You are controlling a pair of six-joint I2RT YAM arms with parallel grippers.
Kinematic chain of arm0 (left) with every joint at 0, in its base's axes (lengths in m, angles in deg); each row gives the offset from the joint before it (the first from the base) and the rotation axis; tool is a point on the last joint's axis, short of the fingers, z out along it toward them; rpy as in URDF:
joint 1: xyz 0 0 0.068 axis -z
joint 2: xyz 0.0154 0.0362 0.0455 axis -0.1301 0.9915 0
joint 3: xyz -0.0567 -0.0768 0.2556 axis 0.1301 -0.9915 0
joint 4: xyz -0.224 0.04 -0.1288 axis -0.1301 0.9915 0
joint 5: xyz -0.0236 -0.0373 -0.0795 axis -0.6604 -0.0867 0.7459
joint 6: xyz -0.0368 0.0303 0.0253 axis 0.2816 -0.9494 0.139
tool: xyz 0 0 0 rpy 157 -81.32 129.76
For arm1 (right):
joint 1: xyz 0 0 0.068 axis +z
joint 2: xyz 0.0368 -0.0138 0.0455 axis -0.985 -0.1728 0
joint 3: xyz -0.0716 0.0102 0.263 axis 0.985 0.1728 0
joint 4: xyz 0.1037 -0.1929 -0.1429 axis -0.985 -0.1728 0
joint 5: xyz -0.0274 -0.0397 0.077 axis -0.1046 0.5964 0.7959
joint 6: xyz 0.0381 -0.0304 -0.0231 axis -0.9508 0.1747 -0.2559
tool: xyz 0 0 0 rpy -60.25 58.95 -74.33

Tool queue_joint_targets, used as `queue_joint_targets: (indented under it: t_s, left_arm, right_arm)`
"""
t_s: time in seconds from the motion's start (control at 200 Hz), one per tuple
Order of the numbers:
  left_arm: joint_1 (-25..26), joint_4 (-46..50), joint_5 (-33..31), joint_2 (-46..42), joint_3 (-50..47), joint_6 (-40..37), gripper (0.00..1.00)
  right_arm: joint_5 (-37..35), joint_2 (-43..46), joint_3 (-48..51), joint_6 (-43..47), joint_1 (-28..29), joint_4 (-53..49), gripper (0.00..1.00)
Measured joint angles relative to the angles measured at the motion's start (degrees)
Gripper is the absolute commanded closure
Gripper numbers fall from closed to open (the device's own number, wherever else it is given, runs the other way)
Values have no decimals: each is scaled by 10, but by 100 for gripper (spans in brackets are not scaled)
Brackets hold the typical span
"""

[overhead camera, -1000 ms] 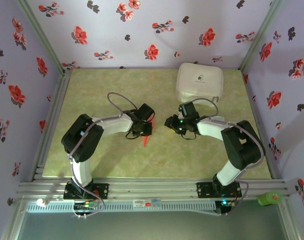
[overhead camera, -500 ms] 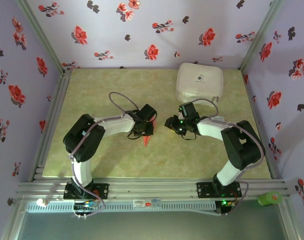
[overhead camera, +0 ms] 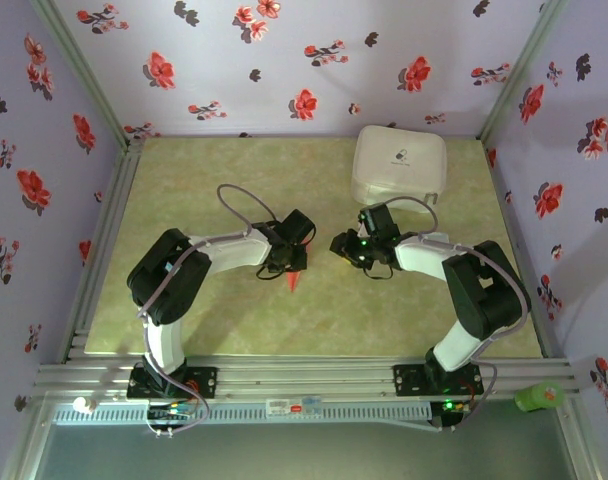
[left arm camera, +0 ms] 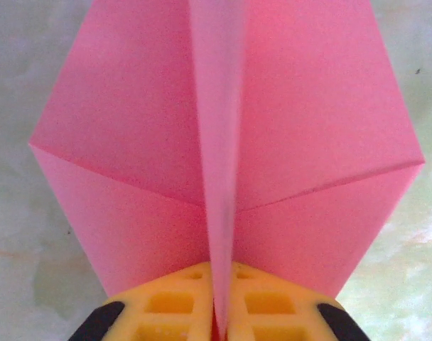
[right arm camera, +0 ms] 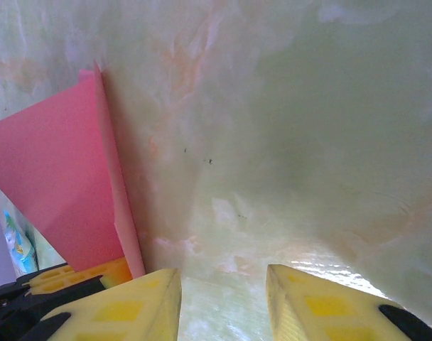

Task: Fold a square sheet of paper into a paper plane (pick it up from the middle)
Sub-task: Move a paper plane to the center of the table.

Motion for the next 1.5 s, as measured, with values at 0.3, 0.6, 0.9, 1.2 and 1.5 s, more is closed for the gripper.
queue_joint_targets:
  t_s: [0.3,0.6,0.9,1.2,1.5]
  left_arm:
    - [6,1,-18,3,2,14,75]
    - [14,1,-32,8,9,27,66]
    - [15,5,-46,8,11,68,61]
    - [19,33,-56,11,24,117,60]
    - [23,45,-57,11,32,135,62]
  right_arm:
    - [0,0,3,0,-6,2,63]
    - [0,0,9,0,-8,6,63]
    - [3,0,9,0,-12,7,63]
    - [14,0,16,0,-25,17,63]
    - [26,0,18,1,-39,17,63]
